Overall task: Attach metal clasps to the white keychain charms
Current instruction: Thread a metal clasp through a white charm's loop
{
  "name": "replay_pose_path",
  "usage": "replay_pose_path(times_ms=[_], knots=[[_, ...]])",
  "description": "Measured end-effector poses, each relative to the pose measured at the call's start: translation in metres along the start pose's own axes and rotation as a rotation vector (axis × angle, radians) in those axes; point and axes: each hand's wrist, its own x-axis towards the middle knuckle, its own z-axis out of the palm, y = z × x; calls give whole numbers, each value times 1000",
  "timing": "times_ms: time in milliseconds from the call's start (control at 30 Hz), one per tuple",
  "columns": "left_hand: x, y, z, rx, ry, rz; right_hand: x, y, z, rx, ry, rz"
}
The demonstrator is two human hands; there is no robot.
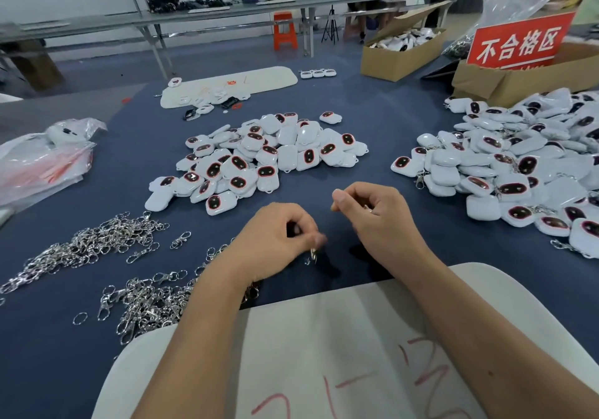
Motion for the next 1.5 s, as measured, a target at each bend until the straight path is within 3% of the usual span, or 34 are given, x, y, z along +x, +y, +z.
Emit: replay_pose_path(times_ms=[133, 233, 400, 633, 833, 1067, 1500], knots=[[10, 2, 11, -303, 399, -78, 0, -1, 2, 14, -120, -33], [18, 8, 25, -602, 443, -148, 2, -1, 2, 36, -214, -43], [20, 8, 31, -820, 463, -169, 1, 2, 1, -17, -248, -70], [21, 6, 32, -744, 513, -131, 4, 3, 1, 63, -184, -15], [20, 8, 32, -905, 453, -142, 4, 3, 0, 78, -49, 21], [19, 8, 31, -897, 453, -98, 4, -1, -1, 96, -121, 12], [21, 8, 31, -934, 491, -75, 4, -1, -1, 111, -67, 29]])
